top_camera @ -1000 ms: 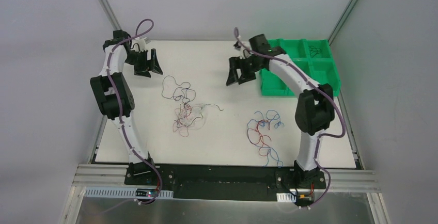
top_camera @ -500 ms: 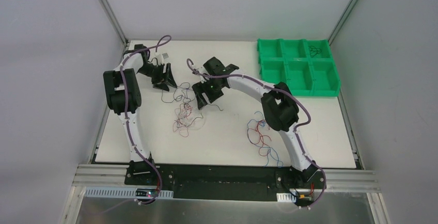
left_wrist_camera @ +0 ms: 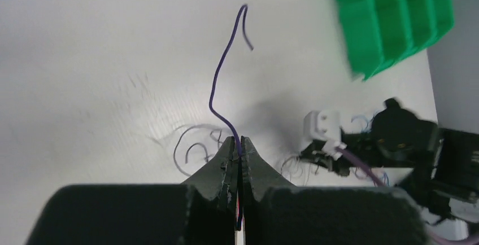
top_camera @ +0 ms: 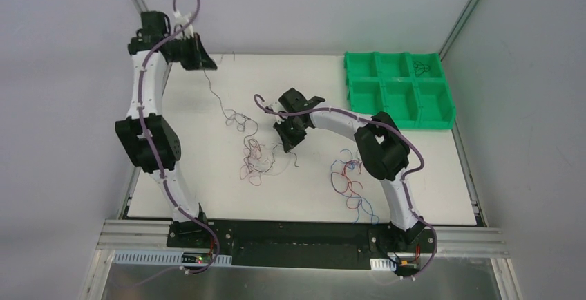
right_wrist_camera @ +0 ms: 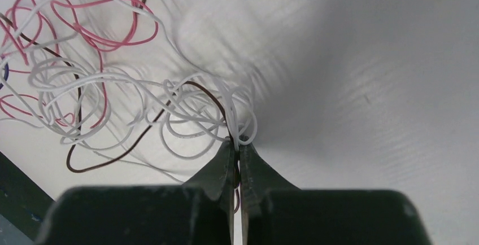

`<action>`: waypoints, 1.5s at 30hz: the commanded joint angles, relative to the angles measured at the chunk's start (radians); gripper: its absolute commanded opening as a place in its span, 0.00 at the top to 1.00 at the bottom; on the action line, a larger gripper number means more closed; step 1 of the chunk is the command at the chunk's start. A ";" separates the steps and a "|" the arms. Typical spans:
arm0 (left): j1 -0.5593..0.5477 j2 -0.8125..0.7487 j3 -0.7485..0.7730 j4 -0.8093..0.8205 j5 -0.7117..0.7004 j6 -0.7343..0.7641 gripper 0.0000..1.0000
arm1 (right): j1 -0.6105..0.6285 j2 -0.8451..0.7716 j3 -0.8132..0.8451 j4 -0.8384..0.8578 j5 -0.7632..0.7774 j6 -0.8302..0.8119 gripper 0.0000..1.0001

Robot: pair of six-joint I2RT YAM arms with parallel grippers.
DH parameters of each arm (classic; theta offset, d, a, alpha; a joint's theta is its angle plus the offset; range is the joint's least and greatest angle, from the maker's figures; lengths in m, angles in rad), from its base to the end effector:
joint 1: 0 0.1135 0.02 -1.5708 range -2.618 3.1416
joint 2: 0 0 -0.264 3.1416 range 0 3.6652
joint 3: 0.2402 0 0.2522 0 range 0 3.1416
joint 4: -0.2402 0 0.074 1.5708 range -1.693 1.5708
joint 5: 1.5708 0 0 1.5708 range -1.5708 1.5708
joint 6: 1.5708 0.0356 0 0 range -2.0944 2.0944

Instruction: Untangle the cables

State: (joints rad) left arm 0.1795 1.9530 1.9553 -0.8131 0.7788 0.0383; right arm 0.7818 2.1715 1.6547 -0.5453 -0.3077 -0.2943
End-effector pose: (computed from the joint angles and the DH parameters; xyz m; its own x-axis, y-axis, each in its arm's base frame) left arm 0.4292 0.0525 0.3470 -0.6993 -0.0992 -0.7079 0.3761 0.7911 -0.4824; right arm 0.3220 0.3348 0.1681 -0.3680 -0.7549 -0.5428 -0.9226 0.3693 0.1119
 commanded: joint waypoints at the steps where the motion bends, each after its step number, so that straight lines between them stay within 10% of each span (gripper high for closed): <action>1: 0.010 -0.124 0.288 0.011 0.075 -0.130 1.00 | -0.012 -0.063 -0.084 -0.063 0.042 -0.059 1.00; 7: 0.010 -0.096 0.532 0.132 0.095 -0.336 1.00 | -0.013 -0.086 -0.127 -0.053 0.021 -0.069 0.98; 11: -0.003 -0.118 0.522 0.247 0.135 -0.451 1.00 | -0.034 -0.135 -0.099 -0.065 -0.008 -0.076 0.38; 17: -0.037 -0.152 0.488 0.395 0.191 -0.551 1.00 | -0.109 -0.289 0.011 0.088 -0.159 0.029 0.13; 25: -0.075 -0.165 0.444 0.508 0.231 -0.639 1.00 | -0.036 -0.285 0.080 0.587 -0.203 0.190 0.05; 33: -0.097 -0.177 0.392 0.561 0.270 -0.699 1.00 | 0.042 -0.037 0.474 0.618 -0.078 0.139 0.01; 38: -0.113 -0.199 0.346 0.588 0.280 -0.727 1.00 | 0.075 0.053 0.592 0.635 -0.007 0.116 0.17; 43: -0.111 -0.215 0.273 0.592 0.275 -0.747 1.00 | 0.078 0.020 0.584 0.676 0.011 0.121 0.92; 45: -0.096 -0.228 0.216 0.584 0.268 -0.730 0.87 | 0.072 -0.024 0.559 0.691 0.000 0.141 1.00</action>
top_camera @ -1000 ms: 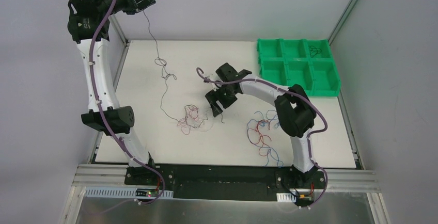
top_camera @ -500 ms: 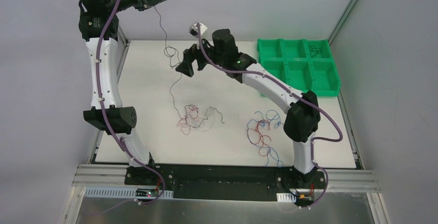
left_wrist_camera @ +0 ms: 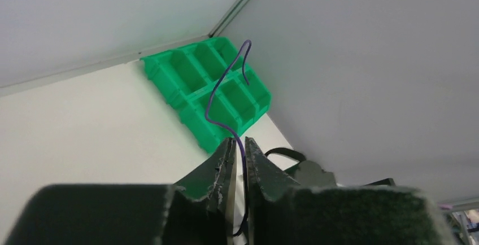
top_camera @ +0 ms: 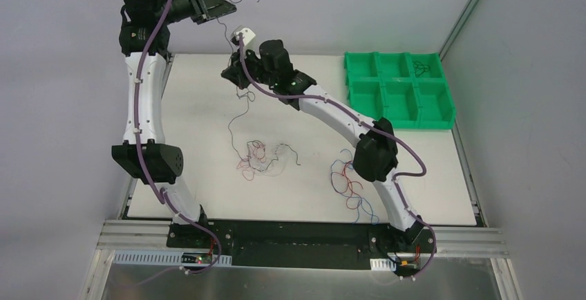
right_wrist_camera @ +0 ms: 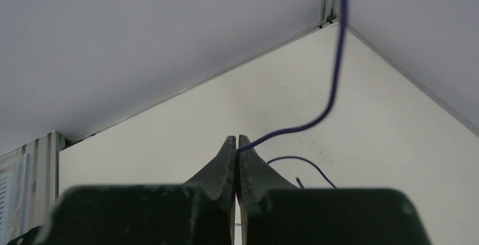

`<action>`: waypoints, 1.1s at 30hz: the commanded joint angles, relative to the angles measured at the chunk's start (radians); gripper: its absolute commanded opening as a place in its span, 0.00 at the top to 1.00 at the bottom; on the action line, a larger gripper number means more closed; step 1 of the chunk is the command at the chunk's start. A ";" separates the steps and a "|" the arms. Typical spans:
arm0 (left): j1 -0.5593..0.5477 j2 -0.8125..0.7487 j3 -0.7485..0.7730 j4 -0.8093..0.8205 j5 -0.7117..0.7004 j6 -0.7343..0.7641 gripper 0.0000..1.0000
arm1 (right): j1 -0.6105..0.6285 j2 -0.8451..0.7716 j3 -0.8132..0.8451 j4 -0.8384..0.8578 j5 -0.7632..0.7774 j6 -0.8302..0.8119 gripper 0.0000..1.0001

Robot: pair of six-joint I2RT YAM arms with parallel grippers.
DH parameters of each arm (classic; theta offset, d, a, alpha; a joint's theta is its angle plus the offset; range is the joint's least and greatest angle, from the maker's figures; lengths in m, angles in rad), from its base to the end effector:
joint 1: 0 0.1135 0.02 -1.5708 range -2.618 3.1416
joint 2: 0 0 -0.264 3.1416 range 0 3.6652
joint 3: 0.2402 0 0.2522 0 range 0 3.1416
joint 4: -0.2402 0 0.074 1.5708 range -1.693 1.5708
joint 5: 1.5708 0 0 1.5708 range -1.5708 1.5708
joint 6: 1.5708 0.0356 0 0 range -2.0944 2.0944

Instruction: Untangle the cables

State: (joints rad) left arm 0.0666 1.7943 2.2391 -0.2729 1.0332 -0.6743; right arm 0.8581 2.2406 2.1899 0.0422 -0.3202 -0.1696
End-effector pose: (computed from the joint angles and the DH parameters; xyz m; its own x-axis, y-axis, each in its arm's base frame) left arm 0.3659 -0.0062 0.5463 -0.3726 -0.3453 -0.8614 0.7396 0.4502 -0.5004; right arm 0.3442 0.4154 0.3671 0.1505 -0.0709 -0.9861 -0.9116 0.3759 -0.1661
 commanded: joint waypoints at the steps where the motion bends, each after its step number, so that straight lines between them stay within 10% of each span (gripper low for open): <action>1: 0.037 -0.076 -0.104 0.036 -0.011 -0.013 0.73 | -0.008 -0.126 0.007 0.106 0.000 0.034 1.00; 4: 0.124 -0.084 -0.212 0.029 -0.004 -0.004 0.21 | -0.031 -0.203 -0.028 0.105 -0.027 0.098 1.00; 7: 0.192 -0.167 -0.385 0.023 0.045 0.214 0.03 | -0.074 -0.245 -0.036 0.076 -0.036 0.197 1.00; 16: 0.053 -0.510 -0.866 0.080 -0.029 0.643 0.01 | -0.138 -0.269 -0.009 0.014 -0.068 0.414 1.00; 24: -0.161 -0.456 -0.905 0.364 -0.232 0.407 0.01 | -0.136 -0.293 -0.016 0.000 -0.068 0.481 1.00; 28: -0.216 -0.414 -0.913 0.360 -0.323 0.394 0.16 | -0.124 -0.311 -0.021 0.004 -0.070 0.500 1.00; 33: -0.197 -0.420 -1.014 0.372 -0.345 0.322 0.77 | -0.136 -0.347 -0.003 -0.004 0.018 0.485 1.00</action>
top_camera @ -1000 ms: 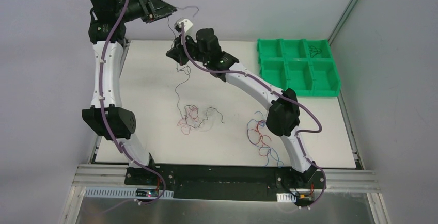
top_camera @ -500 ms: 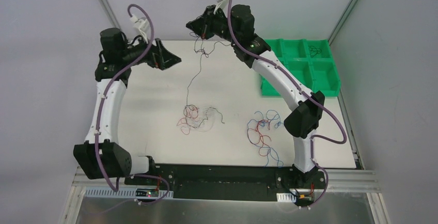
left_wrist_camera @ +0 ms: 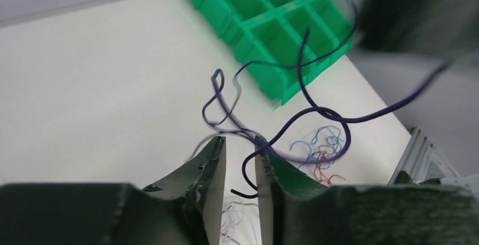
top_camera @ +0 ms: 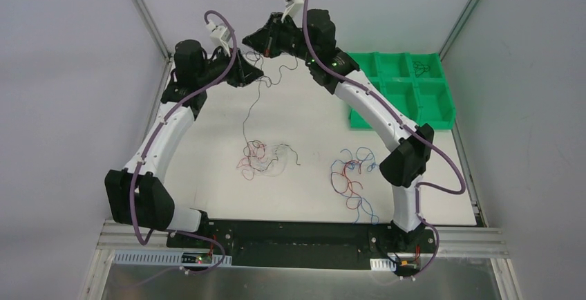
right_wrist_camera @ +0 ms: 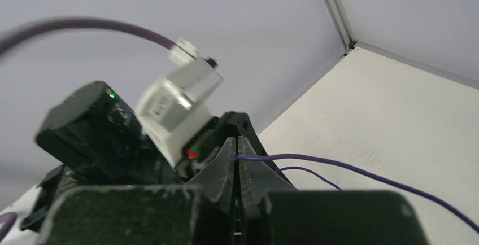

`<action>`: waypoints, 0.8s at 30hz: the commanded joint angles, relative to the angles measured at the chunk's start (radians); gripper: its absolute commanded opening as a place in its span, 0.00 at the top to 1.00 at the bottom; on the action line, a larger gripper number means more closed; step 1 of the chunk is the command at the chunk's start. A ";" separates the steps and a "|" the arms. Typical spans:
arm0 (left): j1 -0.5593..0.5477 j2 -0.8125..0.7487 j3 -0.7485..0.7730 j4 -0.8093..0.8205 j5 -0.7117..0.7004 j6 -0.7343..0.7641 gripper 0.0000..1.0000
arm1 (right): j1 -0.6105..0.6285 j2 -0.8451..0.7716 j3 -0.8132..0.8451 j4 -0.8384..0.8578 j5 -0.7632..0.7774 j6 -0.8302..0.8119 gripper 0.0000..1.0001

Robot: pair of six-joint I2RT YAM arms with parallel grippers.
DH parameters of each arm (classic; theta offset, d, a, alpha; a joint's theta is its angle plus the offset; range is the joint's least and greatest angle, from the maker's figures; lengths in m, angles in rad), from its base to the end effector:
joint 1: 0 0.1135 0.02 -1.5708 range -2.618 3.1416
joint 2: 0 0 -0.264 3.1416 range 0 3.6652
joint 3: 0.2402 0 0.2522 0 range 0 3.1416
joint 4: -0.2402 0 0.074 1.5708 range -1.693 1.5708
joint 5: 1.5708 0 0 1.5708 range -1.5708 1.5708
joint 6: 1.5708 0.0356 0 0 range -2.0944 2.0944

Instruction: Untangle the cables

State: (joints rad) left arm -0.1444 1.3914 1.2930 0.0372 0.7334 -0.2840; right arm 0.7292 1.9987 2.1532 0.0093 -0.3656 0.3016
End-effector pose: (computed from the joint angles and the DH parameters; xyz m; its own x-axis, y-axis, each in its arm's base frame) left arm 0.3160 -0.0700 0.4028 -0.2733 -0.1706 -0.9467 0.7204 0.6159 -0.3190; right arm 0.3406 0.3214 0.4682 -0.1469 0.2408 -0.9594 -0.8814 0.4083 0.2374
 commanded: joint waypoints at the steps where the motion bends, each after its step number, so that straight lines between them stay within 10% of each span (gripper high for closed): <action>1: 0.019 -0.025 -0.104 0.061 -0.046 -0.070 0.87 | -0.016 -0.107 0.053 0.021 0.080 0.017 1.00; 3: 0.025 -0.047 -0.172 0.053 -0.045 -0.042 1.00 | -0.038 -0.106 0.105 0.002 0.107 0.016 1.00; 24: 0.126 -0.051 -0.251 -0.231 0.026 0.221 1.00 | -0.643 -0.214 0.140 -0.434 -0.127 0.030 1.00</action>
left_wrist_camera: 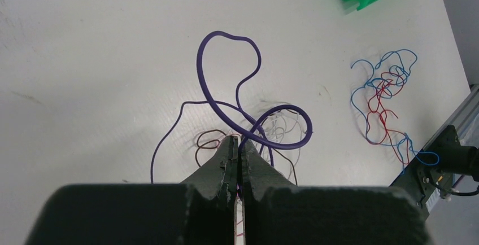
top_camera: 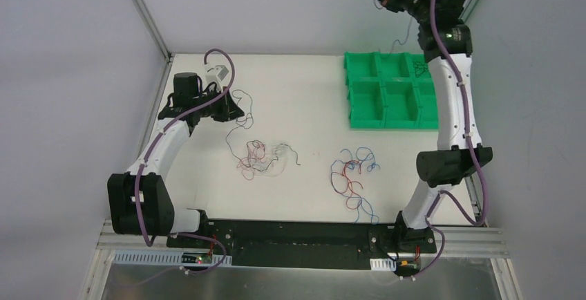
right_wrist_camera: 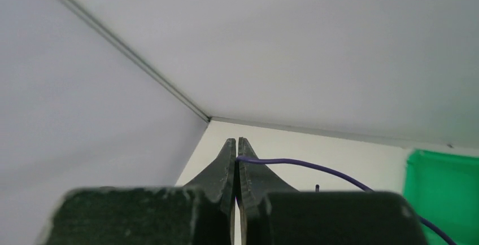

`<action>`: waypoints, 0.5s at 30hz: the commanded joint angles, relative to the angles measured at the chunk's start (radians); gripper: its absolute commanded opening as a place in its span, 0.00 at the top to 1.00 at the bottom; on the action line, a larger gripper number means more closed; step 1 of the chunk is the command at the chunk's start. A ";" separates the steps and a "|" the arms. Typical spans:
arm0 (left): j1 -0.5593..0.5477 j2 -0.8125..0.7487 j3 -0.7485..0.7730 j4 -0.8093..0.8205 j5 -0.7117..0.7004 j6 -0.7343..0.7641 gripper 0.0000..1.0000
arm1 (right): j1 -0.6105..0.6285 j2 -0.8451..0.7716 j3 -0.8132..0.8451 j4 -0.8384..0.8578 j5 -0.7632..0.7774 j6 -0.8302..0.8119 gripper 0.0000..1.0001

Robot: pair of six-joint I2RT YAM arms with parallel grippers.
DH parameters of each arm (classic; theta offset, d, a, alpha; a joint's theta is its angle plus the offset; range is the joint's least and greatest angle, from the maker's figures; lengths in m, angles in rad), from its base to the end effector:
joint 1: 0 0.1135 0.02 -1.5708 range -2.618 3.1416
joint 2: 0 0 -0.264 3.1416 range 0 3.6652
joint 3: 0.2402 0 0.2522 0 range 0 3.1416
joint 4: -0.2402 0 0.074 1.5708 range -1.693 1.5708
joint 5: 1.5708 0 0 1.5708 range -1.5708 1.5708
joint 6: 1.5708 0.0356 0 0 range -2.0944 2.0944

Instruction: Untangle the cables

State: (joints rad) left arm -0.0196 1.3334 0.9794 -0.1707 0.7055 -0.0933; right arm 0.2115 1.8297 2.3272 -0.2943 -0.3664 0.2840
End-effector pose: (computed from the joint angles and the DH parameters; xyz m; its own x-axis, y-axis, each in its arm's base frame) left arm 0.2955 -0.0289 0.2908 -0.5523 -0.0601 -0.8315 0.5268 0.7478 -0.4040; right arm 0.3681 0.0921 0.5600 0.0384 0.2758 -0.9604 -0.5727 0.7937 0.2050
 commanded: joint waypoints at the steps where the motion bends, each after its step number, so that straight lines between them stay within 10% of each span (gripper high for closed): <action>1: 0.001 0.010 0.068 -0.025 0.059 0.025 1.00 | -0.178 -0.039 -0.040 -0.151 -0.152 0.052 1.00; 15: 0.001 0.042 0.048 -0.052 0.061 0.022 1.00 | -0.375 0.331 0.153 -0.166 -0.320 0.091 1.00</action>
State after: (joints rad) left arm -0.0196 1.3769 1.0149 -0.2077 0.7486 -0.0914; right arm -0.1791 2.0888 2.3817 -0.4911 -0.6174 0.3424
